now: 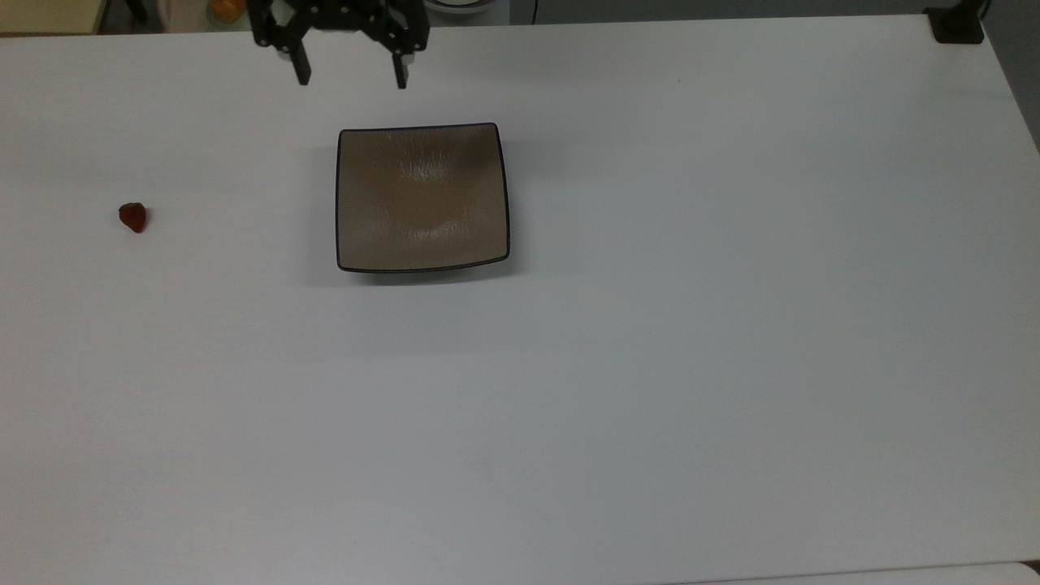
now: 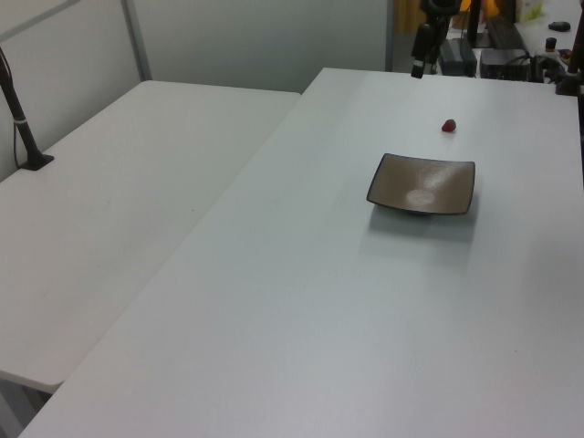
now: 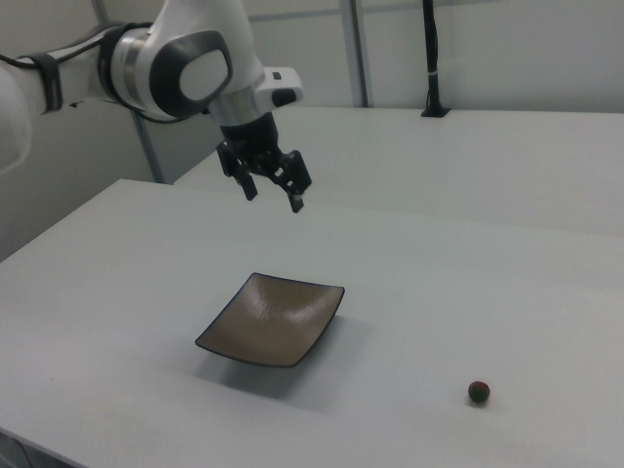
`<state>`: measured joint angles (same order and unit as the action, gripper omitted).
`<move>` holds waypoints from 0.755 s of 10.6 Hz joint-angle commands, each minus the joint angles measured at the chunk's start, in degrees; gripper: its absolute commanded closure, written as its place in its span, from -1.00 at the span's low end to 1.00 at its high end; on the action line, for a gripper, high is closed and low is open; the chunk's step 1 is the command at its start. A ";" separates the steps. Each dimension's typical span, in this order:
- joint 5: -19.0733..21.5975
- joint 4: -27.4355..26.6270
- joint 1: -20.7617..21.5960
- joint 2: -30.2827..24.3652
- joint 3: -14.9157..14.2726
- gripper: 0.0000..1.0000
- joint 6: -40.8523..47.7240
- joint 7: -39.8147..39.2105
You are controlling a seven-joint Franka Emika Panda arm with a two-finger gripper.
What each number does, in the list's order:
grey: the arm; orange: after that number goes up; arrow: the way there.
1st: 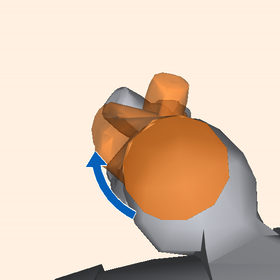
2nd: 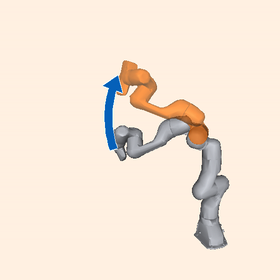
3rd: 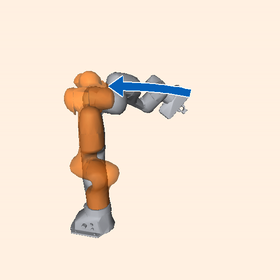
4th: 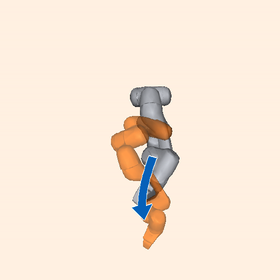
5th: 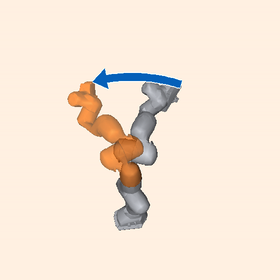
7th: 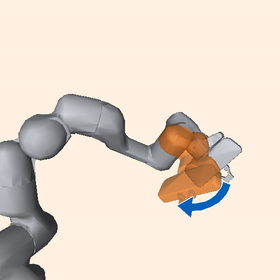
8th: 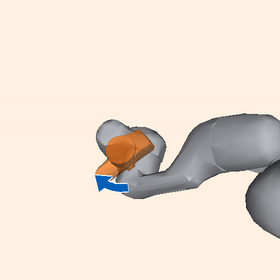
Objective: Strawberries on a ceramic plate
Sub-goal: 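Move the open gripper over toward the red strawberry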
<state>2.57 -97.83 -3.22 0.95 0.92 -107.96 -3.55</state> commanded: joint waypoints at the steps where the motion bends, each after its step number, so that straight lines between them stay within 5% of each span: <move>1: -0.38 -0.96 -1.27 1.77 -3.28 -1.00 -1.90 -9.95; 8: -2.48 -0.96 -5.66 6.95 -9.26 -1.00 -2.33 -30.88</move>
<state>1.95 -98.23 -8.32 5.66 -6.80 -108.63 -28.47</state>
